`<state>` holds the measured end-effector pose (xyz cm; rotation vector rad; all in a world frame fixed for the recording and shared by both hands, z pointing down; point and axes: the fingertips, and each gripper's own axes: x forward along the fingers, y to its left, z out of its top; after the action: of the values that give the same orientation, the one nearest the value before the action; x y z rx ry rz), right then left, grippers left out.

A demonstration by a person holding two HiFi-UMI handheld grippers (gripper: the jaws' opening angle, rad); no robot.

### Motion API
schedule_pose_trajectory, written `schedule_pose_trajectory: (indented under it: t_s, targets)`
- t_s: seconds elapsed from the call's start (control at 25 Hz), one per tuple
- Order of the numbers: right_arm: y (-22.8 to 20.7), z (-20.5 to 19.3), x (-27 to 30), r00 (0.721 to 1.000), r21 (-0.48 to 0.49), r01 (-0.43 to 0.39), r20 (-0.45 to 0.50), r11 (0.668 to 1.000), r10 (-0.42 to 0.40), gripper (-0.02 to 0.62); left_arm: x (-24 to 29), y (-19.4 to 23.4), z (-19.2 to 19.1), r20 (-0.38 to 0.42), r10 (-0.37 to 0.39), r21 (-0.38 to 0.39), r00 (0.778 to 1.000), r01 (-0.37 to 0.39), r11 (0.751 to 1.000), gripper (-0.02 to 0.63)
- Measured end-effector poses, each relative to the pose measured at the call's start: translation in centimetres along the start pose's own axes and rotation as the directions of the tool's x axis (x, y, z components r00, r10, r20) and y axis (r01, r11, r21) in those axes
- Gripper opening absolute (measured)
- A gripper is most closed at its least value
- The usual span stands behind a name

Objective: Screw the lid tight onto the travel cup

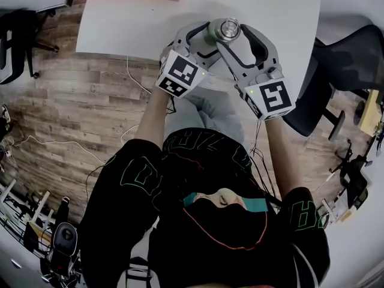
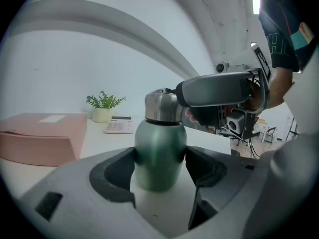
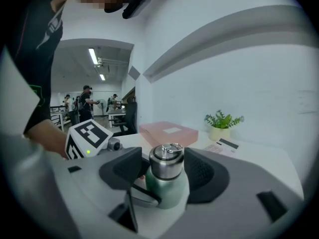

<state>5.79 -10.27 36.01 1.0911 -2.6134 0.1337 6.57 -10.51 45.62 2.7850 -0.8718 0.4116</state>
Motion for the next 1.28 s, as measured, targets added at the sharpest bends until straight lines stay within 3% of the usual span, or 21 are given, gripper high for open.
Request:
schedule_pose_trajectory:
  t_s: [0.2, 0.36, 0.64, 0.76, 0.88, 1.0, 1.12, 1.28]
  targets:
    - [-0.7, 0.9, 0.3, 0.996, -0.035, -0.089, -0.022, 0.995, 0.088, 0.272, -0.1, -0.1, 0.4, 0.002, -0.005, 0.006, 1.000, 0.005, 1.000, 0.331]
    - [-0.9, 1.3, 0.4, 0.977, -0.068, -0.210, -0.048, 0.975, 0.207, 0.288, 0.0, -0.2, 0.9, 0.006, -0.006, 0.019, 1.000, 0.006, 1.000, 0.331]
    - [0.2, 0.7, 0.9, 0.899, -0.090, -0.433, -0.122, 0.897, 0.422, 0.293, -0.1, -0.3, 0.1, -0.004, -0.008, -0.006, 1.000, 0.008, 1.000, 0.331]
    - [0.4, 0.3, 1.1, 0.866, -0.077, -0.493, -0.140, 0.867, 0.480, 0.264, -0.1, -0.2, 0.1, -0.004, -0.006, -0.003, 1.000, 0.006, 1.000, 0.331]
    - [0.3, 0.2, 1.0, 0.869, -0.072, -0.488, -0.136, 0.870, 0.476, 0.247, -0.1, -0.4, 0.1, -0.003, -0.004, -0.001, 1.000, 0.004, 1.000, 0.331]
    - [0.3, 0.2, 0.9, 0.895, -0.058, -0.440, -0.114, 0.896, 0.432, 0.245, -0.1, -0.5, 0.0, -0.002, -0.001, 0.002, 1.000, 0.001, 1.000, 0.331]
    - [0.1, 0.2, 0.8, 0.938, -0.031, -0.342, -0.078, 0.939, 0.338, 0.244, -0.1, -0.4, 0.0, -0.004, 0.000, 0.003, 1.000, 0.000, 1.000, 0.331]
    - [-0.4, 0.1, 0.6, 0.990, 0.044, -0.141, -0.005, 0.989, 0.142, 0.244, -0.1, -0.3, 0.0, -0.007, 0.001, 0.005, 1.000, -0.001, 1.000, 0.331]
